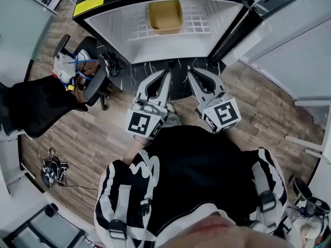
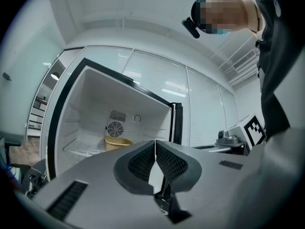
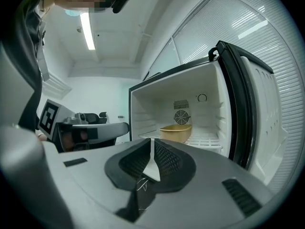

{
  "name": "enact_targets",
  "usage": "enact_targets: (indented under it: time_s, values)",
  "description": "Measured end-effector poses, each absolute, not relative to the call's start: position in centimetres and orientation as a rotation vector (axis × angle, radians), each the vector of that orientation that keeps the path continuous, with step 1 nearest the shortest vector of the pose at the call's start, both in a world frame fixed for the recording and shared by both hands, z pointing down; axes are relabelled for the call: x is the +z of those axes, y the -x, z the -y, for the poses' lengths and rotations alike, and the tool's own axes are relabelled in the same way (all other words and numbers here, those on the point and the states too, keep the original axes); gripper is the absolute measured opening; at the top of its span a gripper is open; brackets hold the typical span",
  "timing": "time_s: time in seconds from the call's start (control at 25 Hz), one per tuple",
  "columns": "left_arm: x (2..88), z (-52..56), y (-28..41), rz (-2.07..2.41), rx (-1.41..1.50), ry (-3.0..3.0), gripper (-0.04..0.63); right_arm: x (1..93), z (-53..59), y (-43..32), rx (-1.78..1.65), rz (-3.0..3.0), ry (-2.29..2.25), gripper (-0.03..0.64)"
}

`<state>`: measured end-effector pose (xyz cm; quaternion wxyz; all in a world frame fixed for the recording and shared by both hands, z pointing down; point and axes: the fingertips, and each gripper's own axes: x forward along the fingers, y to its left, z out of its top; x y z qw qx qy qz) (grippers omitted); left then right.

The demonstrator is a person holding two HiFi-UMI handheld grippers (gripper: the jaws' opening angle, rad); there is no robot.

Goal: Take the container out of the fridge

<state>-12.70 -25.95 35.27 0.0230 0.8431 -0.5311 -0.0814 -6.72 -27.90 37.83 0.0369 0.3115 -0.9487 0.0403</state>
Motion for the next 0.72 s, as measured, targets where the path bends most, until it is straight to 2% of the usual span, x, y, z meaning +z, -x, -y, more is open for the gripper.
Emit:
enact_targets:
  time_s: [0.32, 0.48, 0.56, 0.72]
  values:
    - [36.2, 29.2, 15.1, 1.629, -0.226, -2.592, 0.011, 38.3, 30.7, 8.1, 0.114, 2.868, -1.015, 0.022]
    - [36.4, 30.8, 16.4, 1.618, -0.195, -2.592, 0.011, 38.2, 32.4, 8.9, 0.129, 2.848, -1.038, 0.085]
    - [36.6, 31.7, 17.1, 1.622, -0.187, -2.59, 0.012, 38.2, 33.3, 9.3, 0.127, 2.851, -1.046, 0.095]
    - [37.0, 33.3, 18.0, 1.617, -0.184, -2.588, 0.069, 38.8, 35.2, 9.7, 0.126, 2.847, -1.046, 0.125]
